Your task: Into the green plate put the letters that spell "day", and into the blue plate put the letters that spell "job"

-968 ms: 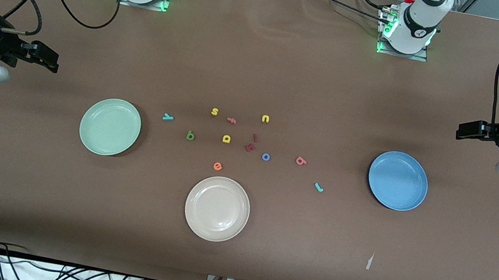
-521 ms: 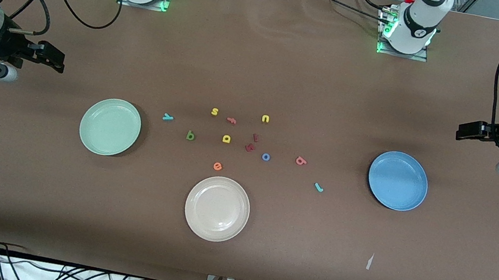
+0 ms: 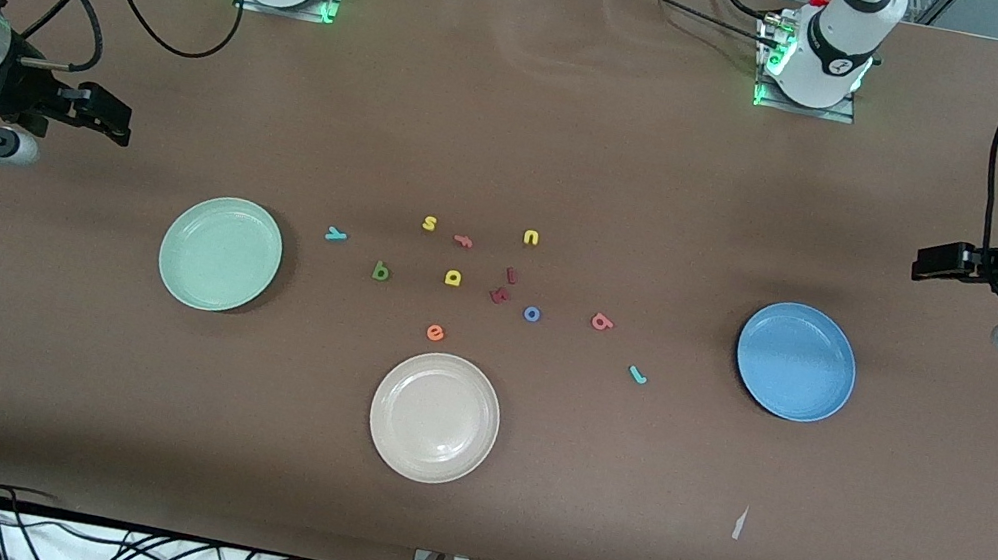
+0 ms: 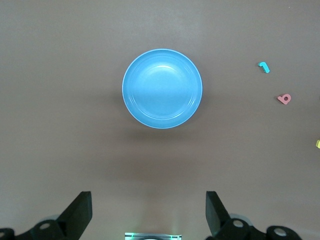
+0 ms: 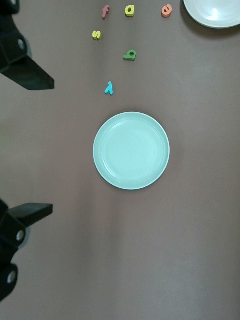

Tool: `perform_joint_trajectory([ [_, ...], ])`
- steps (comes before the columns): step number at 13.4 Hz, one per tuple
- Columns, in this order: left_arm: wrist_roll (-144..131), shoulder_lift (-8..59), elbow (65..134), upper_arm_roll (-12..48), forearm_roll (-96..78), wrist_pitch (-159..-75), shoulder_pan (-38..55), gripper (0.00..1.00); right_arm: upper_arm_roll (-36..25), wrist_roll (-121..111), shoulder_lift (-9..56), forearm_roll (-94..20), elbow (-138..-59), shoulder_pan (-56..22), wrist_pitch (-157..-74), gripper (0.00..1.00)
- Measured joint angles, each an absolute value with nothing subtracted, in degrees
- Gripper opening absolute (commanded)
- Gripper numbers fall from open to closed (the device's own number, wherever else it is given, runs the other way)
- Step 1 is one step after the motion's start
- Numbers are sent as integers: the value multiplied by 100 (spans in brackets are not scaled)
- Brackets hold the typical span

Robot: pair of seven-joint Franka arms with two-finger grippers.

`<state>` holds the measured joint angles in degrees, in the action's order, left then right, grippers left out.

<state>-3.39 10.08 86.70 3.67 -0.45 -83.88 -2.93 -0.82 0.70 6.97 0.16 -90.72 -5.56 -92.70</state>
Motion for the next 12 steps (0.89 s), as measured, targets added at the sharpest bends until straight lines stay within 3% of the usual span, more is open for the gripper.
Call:
perform_joint_trajectory([
  [12,-339,1009,8670,367,-45,-8388,-293,100,-81,-35,498,16,-9297,-556,-9216,100],
])
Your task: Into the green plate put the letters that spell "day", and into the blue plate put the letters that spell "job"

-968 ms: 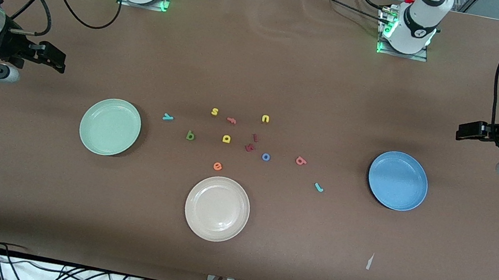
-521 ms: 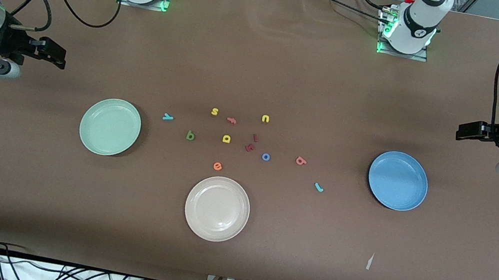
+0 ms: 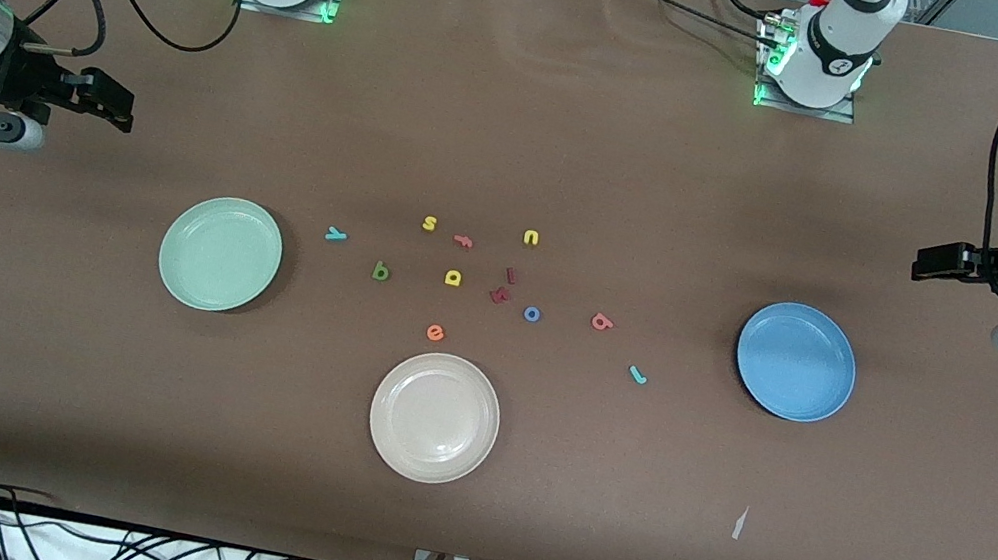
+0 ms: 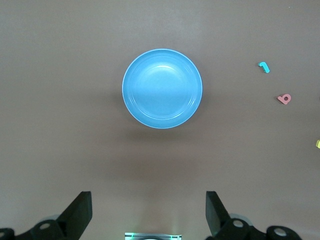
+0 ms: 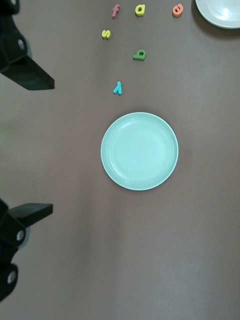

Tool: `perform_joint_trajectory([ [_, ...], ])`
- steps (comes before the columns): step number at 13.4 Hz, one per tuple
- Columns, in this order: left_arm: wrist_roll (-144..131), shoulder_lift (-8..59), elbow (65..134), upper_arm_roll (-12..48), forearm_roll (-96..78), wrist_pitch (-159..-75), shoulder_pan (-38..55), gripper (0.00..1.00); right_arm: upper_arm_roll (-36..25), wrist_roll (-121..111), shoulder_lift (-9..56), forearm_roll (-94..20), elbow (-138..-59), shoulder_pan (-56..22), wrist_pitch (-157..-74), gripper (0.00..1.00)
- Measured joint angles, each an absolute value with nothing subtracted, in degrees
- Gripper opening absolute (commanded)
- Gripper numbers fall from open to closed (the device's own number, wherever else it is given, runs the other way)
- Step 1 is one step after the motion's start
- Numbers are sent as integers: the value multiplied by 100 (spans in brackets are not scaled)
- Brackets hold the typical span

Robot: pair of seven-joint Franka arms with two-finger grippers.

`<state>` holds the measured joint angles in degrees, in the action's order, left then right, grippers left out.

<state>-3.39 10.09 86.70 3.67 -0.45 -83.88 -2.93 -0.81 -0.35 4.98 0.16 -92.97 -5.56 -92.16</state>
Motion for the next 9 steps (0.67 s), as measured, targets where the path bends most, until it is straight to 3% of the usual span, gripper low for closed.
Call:
perform_joint_trajectory([
  [9,-339,1015,8670,367,-45,-8388,-293,100,-81,-37,474,16,-9430,-556,-9218,100],
])
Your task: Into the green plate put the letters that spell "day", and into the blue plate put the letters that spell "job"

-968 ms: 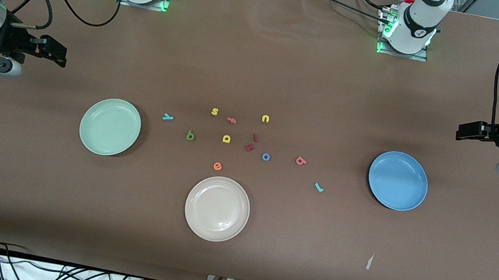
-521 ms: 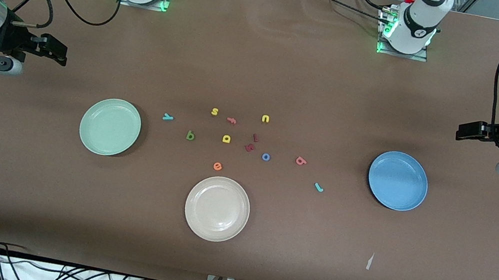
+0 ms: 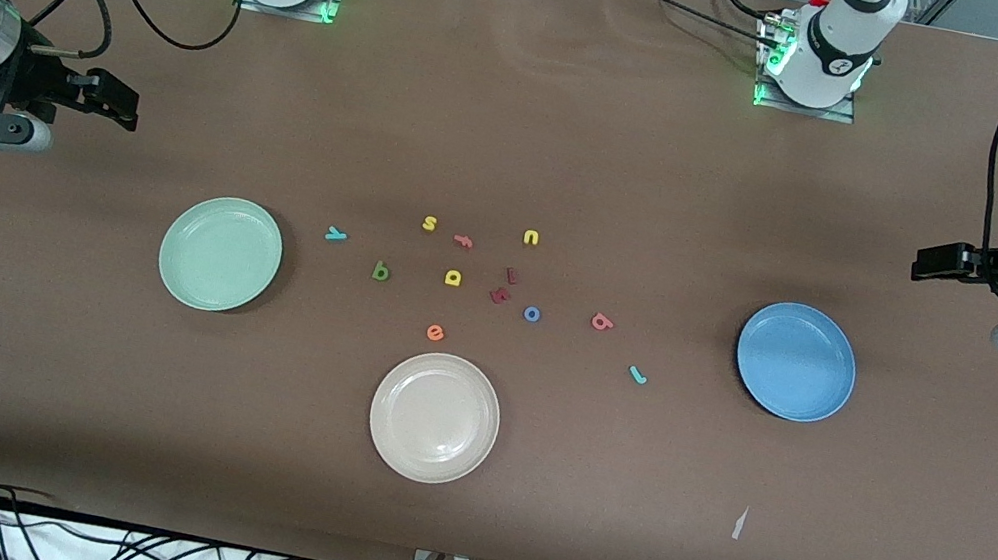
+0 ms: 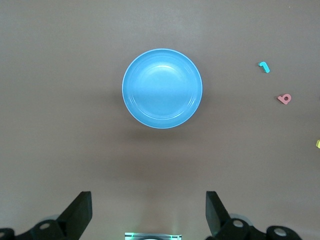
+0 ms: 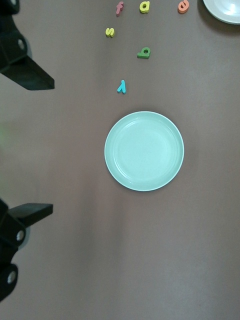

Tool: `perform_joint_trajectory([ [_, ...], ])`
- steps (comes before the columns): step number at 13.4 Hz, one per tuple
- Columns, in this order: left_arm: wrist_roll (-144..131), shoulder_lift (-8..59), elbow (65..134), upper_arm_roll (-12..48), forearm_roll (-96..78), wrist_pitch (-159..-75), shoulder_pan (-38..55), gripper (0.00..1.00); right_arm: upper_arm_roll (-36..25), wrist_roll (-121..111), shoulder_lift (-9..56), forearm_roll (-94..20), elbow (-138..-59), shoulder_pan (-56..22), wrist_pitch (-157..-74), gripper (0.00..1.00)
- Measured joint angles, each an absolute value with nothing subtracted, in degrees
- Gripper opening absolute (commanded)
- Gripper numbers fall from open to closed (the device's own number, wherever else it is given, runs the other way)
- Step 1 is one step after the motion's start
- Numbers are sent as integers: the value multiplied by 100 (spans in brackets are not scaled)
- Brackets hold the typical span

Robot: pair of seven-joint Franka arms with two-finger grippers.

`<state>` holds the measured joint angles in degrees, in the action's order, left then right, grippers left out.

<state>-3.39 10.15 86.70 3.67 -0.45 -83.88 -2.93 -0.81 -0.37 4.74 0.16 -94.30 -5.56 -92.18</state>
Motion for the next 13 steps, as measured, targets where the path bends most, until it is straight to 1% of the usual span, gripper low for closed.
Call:
perform_joint_trajectory([
  [13,-339,1040,8670,367,-45,-8388,-293,100,-81,-37,361,16,-9587,-556,-9264,100],
])
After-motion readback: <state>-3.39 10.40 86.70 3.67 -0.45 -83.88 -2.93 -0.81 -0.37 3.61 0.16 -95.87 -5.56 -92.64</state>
